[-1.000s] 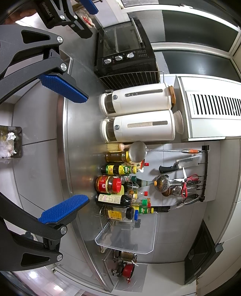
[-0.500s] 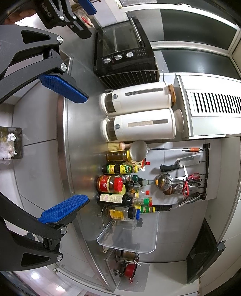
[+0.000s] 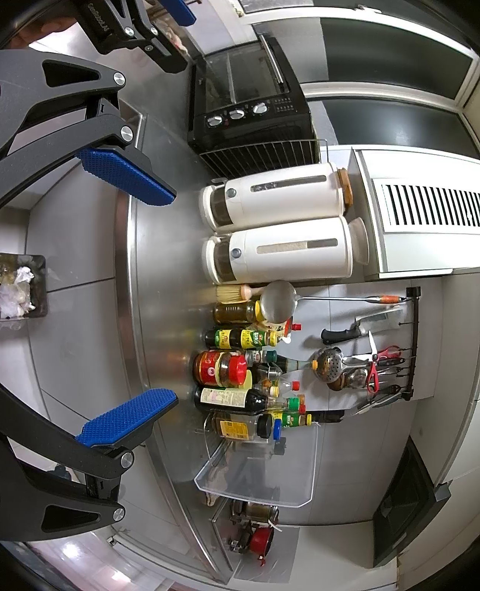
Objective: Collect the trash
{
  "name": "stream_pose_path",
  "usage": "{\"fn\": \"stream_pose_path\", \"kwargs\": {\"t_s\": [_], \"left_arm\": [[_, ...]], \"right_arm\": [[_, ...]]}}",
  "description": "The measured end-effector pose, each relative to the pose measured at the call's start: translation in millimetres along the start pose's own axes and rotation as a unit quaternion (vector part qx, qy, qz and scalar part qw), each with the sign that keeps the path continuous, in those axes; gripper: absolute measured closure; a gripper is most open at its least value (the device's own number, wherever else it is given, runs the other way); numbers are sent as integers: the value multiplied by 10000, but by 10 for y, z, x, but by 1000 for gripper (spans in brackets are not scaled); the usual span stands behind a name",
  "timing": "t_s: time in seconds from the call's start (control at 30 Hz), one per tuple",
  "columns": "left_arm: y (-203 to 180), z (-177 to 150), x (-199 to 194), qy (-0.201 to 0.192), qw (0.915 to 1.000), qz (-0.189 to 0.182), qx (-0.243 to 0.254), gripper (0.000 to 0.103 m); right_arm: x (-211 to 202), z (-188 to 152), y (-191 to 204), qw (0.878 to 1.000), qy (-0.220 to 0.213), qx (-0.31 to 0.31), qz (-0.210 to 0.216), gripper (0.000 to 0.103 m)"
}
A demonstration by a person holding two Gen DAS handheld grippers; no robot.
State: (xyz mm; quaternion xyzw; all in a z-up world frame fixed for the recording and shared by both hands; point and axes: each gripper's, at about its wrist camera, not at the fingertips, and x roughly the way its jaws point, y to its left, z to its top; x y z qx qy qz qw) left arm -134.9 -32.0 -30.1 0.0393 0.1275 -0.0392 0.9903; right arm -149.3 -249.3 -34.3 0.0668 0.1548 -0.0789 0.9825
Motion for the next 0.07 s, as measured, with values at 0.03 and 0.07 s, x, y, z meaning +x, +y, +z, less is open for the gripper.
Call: {"fn": "stream_pose_path", "kwargs": {"t_s": [0.03,0.07], "left_arm": [[0,-2,5,10,10000,-4,2,8],[-4,-6,6,18,10000,-7,5,8]], "right_arm": [[5,0,5,10000,2,3,-2,3],[2,0,3,10000,3,1,-2,3]]}}
